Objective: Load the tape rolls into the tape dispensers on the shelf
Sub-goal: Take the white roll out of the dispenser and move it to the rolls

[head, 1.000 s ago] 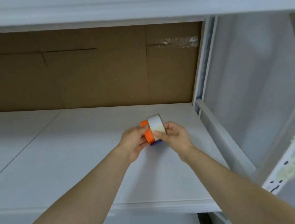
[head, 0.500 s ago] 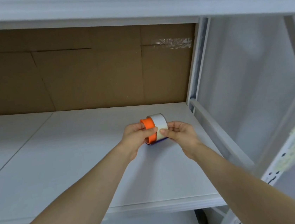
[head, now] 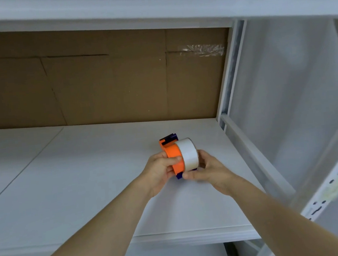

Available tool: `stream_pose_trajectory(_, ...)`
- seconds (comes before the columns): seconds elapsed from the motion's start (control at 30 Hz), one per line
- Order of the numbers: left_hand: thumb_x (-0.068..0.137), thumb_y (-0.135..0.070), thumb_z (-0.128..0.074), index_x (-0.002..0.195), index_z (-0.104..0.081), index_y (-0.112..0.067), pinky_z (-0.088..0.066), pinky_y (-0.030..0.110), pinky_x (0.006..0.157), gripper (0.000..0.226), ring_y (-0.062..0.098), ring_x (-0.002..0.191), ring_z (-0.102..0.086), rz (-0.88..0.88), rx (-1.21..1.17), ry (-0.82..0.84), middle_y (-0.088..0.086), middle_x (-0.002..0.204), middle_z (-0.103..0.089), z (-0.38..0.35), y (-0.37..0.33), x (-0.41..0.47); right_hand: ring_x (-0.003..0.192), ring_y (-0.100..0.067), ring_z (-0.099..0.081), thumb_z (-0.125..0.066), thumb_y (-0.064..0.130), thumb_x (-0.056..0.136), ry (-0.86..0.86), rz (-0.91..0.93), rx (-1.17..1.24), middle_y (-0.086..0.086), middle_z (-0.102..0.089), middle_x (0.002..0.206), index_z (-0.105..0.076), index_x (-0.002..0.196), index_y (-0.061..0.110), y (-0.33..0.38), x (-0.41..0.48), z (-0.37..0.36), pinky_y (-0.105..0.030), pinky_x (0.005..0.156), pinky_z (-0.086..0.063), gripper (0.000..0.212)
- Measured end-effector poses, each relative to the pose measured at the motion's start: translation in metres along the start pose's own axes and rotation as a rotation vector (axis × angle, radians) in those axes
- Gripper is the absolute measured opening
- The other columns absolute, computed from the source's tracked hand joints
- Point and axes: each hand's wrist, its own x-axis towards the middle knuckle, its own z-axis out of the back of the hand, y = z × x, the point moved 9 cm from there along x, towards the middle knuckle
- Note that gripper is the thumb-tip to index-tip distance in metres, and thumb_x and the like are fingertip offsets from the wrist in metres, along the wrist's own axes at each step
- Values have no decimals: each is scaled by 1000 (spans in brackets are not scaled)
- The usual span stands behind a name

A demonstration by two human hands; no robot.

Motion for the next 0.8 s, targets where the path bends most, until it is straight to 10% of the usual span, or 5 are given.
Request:
stream_pose_trajectory(0.2,85,-15,-65,121,-59,-3,-57,34,82,38,30,103,-66,43,-101,-48,18,115,-67,0,0,0,89,-21,-64,-71,-5,74,-77,40,-45,-8,-68,92,-65,95,11,-7,3,-9,-21,78,-54,28)
stream_pose_trajectory(0.5,83,-8,-67,111,-64,-3,-58,33,78,28,24,90,-68,31,-21,-45,12,102,-71,3,-1,-3,119,-22,-53,-54,1,56,40,60,-10,-3,-54,132,-52,128,20,4,0,-8,-26,83,-49,74)
stream_pose_trajectory(0.8,83,-11,-66,101,-65,-7,-59,31,74,18,22,86,-67,9,24,-89,11,98,-69,7,-6,-3,91,-24,-66,-65,3,81,-42,91,229,-12,-71,98,-67,103,6,10,-6,11,-37,90,-52,22)
